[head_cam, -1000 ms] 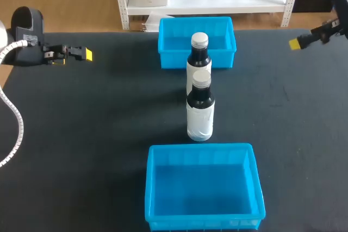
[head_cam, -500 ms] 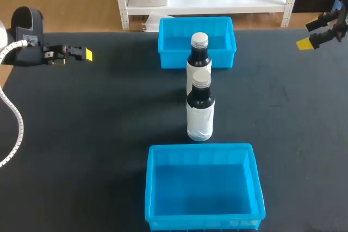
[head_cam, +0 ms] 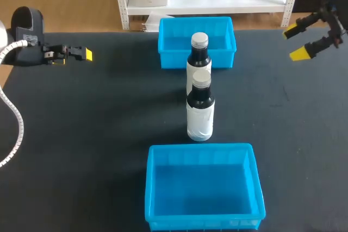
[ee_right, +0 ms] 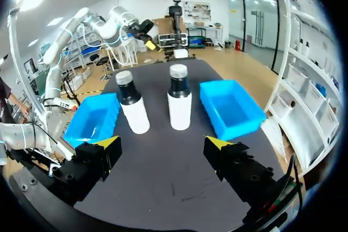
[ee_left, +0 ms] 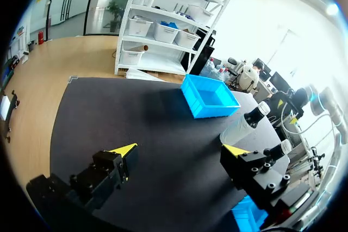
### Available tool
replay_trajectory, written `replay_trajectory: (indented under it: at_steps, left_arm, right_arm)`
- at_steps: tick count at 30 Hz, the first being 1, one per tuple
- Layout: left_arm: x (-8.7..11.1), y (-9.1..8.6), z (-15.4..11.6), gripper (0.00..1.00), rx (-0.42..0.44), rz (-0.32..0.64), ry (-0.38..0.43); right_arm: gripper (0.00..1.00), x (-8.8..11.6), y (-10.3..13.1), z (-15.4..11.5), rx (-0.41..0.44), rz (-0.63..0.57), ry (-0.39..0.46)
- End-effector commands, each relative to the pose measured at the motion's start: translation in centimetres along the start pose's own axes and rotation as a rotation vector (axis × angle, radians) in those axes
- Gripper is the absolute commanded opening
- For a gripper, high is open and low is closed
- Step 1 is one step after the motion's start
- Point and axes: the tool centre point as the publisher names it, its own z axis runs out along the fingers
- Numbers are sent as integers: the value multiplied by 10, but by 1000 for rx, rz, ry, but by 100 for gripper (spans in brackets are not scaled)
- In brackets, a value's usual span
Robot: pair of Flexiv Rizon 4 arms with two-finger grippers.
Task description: Pick up the bottle, and place it in the far bin if it is heavy, or in the near bin if it is light.
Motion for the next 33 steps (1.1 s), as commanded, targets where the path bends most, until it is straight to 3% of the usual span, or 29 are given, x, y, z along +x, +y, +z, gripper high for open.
replay_trajectory:
  at_steps: [1,7,17,33]
  left_arm:
    - [0,0,0,100,0,0,0]
    - [0,0,0,100,0,0,0]
    - [0,0,0,100,0,0,0]
    - [0,0,0,100,0,0,0]
  right_arm:
    - [100,-2,28,15,164,-25,-3]
    - [100,-11,44,37,192,-34,-29]
    - [100,-22,57,81,155,-56,-33]
    - [100,-47,59,149,9,-97,-66]
